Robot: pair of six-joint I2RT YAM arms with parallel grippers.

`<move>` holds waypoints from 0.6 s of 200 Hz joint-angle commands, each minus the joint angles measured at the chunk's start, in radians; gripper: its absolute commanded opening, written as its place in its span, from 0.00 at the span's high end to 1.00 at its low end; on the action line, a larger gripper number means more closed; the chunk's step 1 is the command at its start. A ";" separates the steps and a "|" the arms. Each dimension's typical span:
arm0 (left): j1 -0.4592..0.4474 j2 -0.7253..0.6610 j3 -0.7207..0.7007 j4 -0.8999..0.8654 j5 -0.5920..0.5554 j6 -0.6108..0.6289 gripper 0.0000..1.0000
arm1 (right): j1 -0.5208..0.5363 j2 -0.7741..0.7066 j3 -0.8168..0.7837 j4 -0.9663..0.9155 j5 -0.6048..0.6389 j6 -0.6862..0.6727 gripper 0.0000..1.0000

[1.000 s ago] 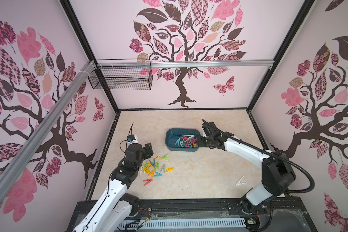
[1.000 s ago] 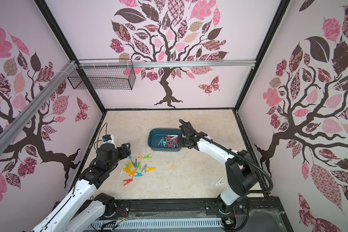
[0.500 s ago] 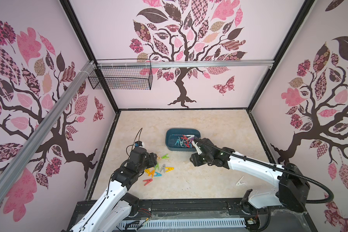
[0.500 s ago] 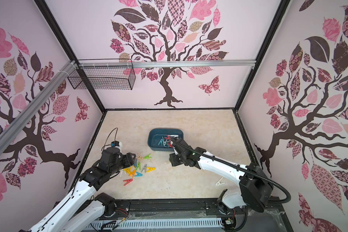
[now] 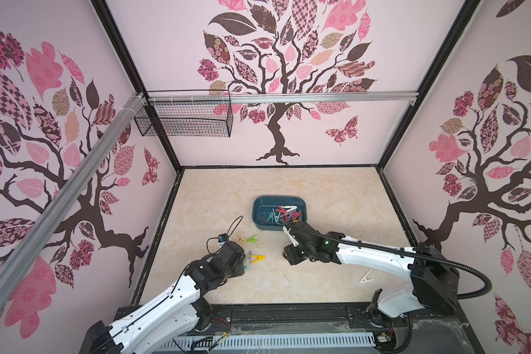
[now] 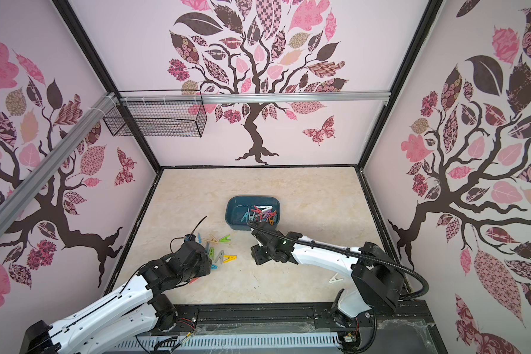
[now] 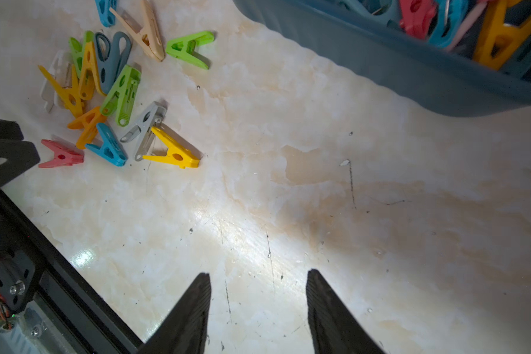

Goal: Put the clothespins into the storage box
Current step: Pick up the clothespin from the center of the board.

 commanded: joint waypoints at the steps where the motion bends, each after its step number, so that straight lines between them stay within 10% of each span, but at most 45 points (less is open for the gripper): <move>1: 0.004 0.026 -0.031 0.039 -0.034 -0.021 0.49 | 0.001 0.035 0.028 0.019 -0.009 0.012 0.46; 120: 0.149 0.248 -0.047 0.199 0.073 0.068 0.62 | 0.001 0.070 0.027 0.031 -0.021 0.039 0.46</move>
